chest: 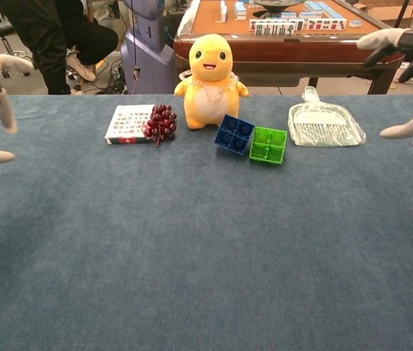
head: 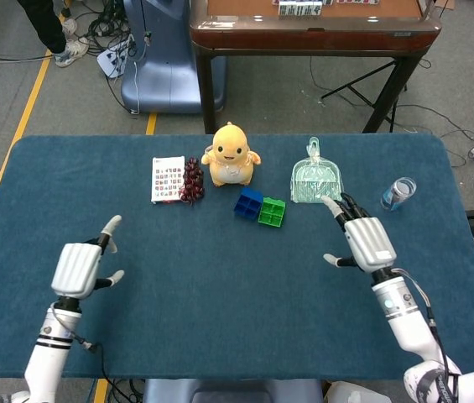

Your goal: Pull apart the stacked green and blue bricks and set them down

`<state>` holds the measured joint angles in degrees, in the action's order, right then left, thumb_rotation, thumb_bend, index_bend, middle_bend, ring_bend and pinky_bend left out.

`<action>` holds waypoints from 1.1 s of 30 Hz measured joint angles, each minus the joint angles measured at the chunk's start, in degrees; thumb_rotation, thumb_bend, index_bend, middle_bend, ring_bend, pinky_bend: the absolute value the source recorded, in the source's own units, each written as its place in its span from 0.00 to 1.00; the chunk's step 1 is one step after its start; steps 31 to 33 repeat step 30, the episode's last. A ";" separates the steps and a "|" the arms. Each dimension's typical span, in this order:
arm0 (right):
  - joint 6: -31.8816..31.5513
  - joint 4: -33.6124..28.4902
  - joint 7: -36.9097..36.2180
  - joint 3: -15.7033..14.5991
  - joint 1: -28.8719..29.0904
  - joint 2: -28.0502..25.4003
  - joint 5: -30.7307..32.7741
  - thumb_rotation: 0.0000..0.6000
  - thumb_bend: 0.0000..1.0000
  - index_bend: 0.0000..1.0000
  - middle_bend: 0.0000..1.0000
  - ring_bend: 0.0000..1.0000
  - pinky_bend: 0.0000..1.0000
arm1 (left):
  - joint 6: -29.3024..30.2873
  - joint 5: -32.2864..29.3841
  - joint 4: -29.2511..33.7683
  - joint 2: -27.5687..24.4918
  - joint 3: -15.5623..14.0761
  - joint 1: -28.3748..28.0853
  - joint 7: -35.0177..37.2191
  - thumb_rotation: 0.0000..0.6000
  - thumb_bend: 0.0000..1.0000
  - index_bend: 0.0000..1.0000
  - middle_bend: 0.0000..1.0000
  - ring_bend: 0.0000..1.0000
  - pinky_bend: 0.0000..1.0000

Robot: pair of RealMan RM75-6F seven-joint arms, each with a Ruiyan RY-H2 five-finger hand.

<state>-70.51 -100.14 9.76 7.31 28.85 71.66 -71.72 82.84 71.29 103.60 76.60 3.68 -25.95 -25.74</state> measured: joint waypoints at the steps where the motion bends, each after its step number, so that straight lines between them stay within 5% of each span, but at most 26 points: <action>1: -0.33 -0.05 -0.31 -0.39 -0.75 -0.76 -0.22 1.00 0.00 0.10 0.16 0.03 0.21 | 0.30 0.04 -0.06 -1.16 -0.23 0.66 0.44 1.00 0.06 0.12 0.46 0.56 0.82; 12: -3.83 0.40 -6.97 -3.81 -7.87 -6.38 -2.88 1.00 0.00 0.14 0.16 0.03 0.21 | 5.69 1.72 -4.00 -12.34 -3.86 10.40 4.81 1.00 0.06 0.17 0.45 0.54 0.79; 20: -6.55 1.29 -11.72 -5.41 -12.53 -9.41 -4.91 1.00 0.00 0.14 0.17 0.03 0.21 | 9.06 2.55 -6.42 -11.59 -5.12 16.28 7.91 1.00 0.06 0.19 0.45 0.54 0.78; 33: -7.21 0.16 -13.16 -5.34 -15.12 -10.83 -5.45 1.00 0.00 0.15 0.16 0.03 0.21 | 7.32 4.94 -7.24 -10.08 -5.23 17.20 5.60 1.00 0.06 0.20 0.45 0.54 0.78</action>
